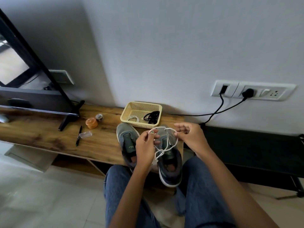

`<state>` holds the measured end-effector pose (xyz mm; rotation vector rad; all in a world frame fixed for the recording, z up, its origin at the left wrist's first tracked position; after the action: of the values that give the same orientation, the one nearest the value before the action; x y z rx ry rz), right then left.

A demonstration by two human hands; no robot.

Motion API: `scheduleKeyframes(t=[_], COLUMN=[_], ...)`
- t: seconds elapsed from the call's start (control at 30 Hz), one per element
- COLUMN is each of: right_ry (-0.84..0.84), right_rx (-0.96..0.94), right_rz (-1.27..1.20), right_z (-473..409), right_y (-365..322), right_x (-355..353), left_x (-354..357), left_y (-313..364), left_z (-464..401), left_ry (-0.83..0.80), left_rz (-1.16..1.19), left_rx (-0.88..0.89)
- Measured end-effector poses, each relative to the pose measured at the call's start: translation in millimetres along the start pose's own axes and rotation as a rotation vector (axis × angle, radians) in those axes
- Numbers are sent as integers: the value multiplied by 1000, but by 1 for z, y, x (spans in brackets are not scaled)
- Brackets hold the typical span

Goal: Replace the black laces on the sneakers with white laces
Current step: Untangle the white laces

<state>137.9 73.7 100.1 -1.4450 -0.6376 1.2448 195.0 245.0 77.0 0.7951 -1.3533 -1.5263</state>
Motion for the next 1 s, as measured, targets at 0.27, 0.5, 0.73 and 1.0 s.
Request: scheduleKeyframes(t=[0.27, 0.5, 0.73, 1.0], right_ry=[-62, -152, 204, 350], right_rx=[-51, -88, -49, 42], right_rz=[-64, -170, -366, -119], right_z=[6, 11, 8, 10], right_y=[-14, -29, -13, 9], right_x=[4, 6, -34, -53], left_x=[12, 31, 20, 0], left_y=[-5, 2, -3, -7], left_z=[-7, -4, -1, -3], left_ry=[-164, -305, -284, -135], left_rz=[-312, -512, -316, -249], left_rx=[70, 173, 122, 121])
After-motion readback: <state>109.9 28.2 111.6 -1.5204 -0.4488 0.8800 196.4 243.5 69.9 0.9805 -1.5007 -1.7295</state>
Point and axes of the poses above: each hand's wrist, its own z-axis away from the middle knuckle, its own x-axis out of the palm, y = z × x, the point moved 7 cm from there along -z, towards the middle knuckle, and after that the axes turned 10 degrees about -y, right-handed, at the moved point
